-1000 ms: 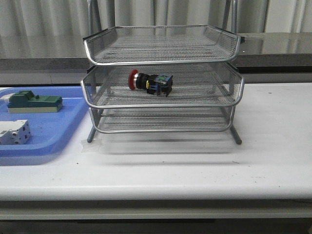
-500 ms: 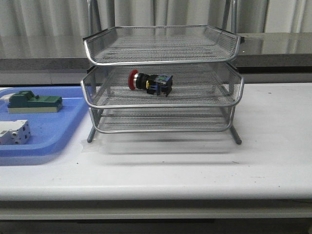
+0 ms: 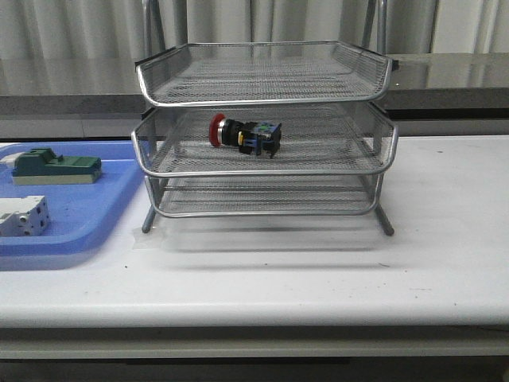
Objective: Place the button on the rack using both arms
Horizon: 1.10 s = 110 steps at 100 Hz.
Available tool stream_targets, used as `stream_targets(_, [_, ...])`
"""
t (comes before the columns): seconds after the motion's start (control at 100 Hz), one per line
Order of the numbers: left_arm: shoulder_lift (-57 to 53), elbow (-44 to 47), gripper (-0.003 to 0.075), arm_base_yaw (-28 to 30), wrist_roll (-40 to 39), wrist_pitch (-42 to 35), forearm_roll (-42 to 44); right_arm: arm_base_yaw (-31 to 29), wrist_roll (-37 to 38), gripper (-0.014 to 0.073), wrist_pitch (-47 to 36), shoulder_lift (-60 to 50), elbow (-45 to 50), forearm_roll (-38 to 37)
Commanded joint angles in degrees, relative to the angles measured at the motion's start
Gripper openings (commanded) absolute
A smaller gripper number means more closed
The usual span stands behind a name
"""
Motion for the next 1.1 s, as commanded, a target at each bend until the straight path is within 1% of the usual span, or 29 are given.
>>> stream_targets(0.0, [0.6, -1.5, -0.0020, 0.1, -0.5, -4.9, -0.9, -0.1, 1.1, -0.0060, -8.5, -2.7, 2.1, -0.9])
stream_targets(0.25, [0.6, -1.5, -0.0020, 0.1, -0.5, -4.9, -0.9, -0.1, 1.1, -0.0060, -9.5, -11.7, 9.2, -0.9])
stream_targets(0.53, [0.6, -1.5, -0.0020, 0.1, -0.5, -4.9, -0.9, -0.1, 1.1, -0.0060, -8.1, -11.5, 9.2, -0.8])
stream_targets(1.09, [0.6, -1.5, -0.0020, 0.1, -0.5, -4.9, -0.9, -0.1, 1.1, -0.0060, -8.1, -11.5, 9.2, -0.8])
